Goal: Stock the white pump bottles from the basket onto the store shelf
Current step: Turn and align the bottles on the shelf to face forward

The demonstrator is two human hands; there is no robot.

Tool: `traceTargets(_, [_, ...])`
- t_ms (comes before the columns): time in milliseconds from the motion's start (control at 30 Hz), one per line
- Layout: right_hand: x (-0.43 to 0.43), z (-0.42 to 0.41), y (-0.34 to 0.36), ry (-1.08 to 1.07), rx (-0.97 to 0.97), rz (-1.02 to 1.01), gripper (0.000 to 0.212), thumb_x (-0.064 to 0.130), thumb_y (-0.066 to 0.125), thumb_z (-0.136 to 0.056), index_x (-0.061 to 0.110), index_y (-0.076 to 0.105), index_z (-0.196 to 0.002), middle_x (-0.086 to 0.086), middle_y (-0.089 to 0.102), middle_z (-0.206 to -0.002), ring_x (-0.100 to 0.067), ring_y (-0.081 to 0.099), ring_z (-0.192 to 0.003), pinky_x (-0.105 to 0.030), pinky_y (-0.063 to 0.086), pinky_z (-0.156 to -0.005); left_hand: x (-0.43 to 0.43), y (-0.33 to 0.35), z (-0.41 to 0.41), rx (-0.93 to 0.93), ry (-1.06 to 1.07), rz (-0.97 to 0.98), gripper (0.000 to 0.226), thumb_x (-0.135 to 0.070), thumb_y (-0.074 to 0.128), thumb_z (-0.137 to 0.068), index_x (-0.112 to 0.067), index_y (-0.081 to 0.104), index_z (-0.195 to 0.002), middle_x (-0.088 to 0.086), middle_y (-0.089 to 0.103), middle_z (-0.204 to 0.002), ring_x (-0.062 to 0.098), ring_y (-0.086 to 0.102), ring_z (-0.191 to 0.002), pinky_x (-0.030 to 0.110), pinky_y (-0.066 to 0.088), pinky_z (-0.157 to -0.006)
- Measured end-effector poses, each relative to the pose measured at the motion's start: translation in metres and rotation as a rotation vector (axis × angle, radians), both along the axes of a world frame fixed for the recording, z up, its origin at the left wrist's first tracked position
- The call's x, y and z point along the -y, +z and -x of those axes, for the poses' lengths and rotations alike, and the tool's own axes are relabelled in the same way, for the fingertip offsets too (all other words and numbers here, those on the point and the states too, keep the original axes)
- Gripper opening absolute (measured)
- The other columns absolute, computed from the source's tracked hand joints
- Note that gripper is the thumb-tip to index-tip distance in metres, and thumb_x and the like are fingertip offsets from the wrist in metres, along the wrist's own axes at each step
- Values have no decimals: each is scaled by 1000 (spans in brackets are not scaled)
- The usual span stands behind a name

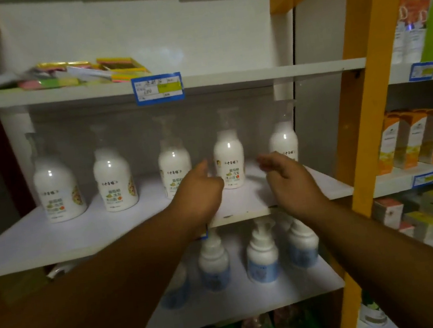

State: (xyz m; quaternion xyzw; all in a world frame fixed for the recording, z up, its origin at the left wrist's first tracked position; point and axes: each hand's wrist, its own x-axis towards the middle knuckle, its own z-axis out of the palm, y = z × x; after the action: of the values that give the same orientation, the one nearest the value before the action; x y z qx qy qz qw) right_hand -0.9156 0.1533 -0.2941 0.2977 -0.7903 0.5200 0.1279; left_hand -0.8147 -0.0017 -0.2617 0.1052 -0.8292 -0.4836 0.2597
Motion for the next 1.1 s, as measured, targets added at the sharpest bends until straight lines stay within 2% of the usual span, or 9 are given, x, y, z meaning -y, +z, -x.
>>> traceTargets(100, [21, 4, 17, 23, 116, -59, 43, 11, 42, -103, 15, 52, -145, -6, 56, -146, -23, 52, -134, -42, 39, -116, 7, 1, 6, 122, -16, -123, 17, -3, 44, -92, -19, 50, -92, -2, 48, -75, 12, 46, -62, 26, 42, -57])
traceTargets(200, [29, 9, 21, 38, 132, -242, 36, 14, 41, -104, 10, 60, -134, -11, 64, -133, -27, 61, -118, -41, 47, -104, 17, -3, 12, 158, -51, -309, 28, 5, 44, -91, -14, 53, -72, 5, 50, -67, 18, 47, -60, 31, 50, -68])
traceTargets(267, [33, 11, 21, 54, 124, -300, 37, 17, 40, -103, 15, 62, -133, -8, 67, -131, -27, 62, -118, -43, 47, -106, 22, -4, 19, 176, -85, -401, 30, 8, 43, -89, -12, 57, -71, 8, 55, -72, 17, 48, -61, 34, 51, -91])
traceTargets(400, [36, 16, 24, 67, 160, -349, 41, 20, 39, -102, 25, 61, -136, -4, 68, -131, -25, 64, -114, -45, 50, -104, 31, -4, 31, 231, -129, -464, 31, 4, 46, -91, -17, 68, -91, 9, 66, -108, 18, 56, -92, 32, 47, -102])
traceTargets(467, [36, 18, 24, 77, 163, -369, 43, 19, 41, -101, 29, 59, -138, -2, 68, -131, -24, 65, -112, -44, 51, -102, 34, -4, 35, 267, -131, -497, 31, 2, 48, -92, -20, 67, -103, 1, 66, -116, 15, 60, -104, 29, 52, -98])
traceTargets(533, [38, 18, 24, 90, 172, -379, 46, 16, 44, -99, 32, 56, -140, 1, 66, -134, -22, 64, -115, -40, 51, -101, 36, -4, 36, 285, -131, -526, 26, -2, 51, -94, -23, 67, -98, 0, 65, -117, 15, 62, -110, 24, 55, -90])
traceTargets(633, [39, 17, 24, 93, 185, -384, 50, 12, 44, -99, 31, 52, -145, 2, 63, -140, -22, 60, -121, -34, 47, -98, 36, -4, 37, 301, -115, -484, 26, -5, 52, -96, -27, 66, -89, 0, 65, -113, 16, 61, -112, 28, 52, -98])
traceTargets(800, [42, 16, 23, 93, 174, -374, 50, 11, 41, -101, 30, 50, -147, 2, 61, -142, -22, 59, -123, -30, 43, -94, 29, -2, 36, 323, -123, -262, 32, -4, 49, -87, -24, 70, -100, 15, 70, -115, 23, 60, -101, 47, 48, -105])
traceTargets(1100, [41, 12, 20, 101, 143, -354, 50, 9, 41, -100, 25, 49, -146, -3, 62, -140, -23, 60, -120, -29, 43, -92, 19, -3, 27, 275, -110, -35, 47, -4, 48, -83, -22, 65, -123, 4, 71, -109, 22, 64, -95, 34, 53, -90])
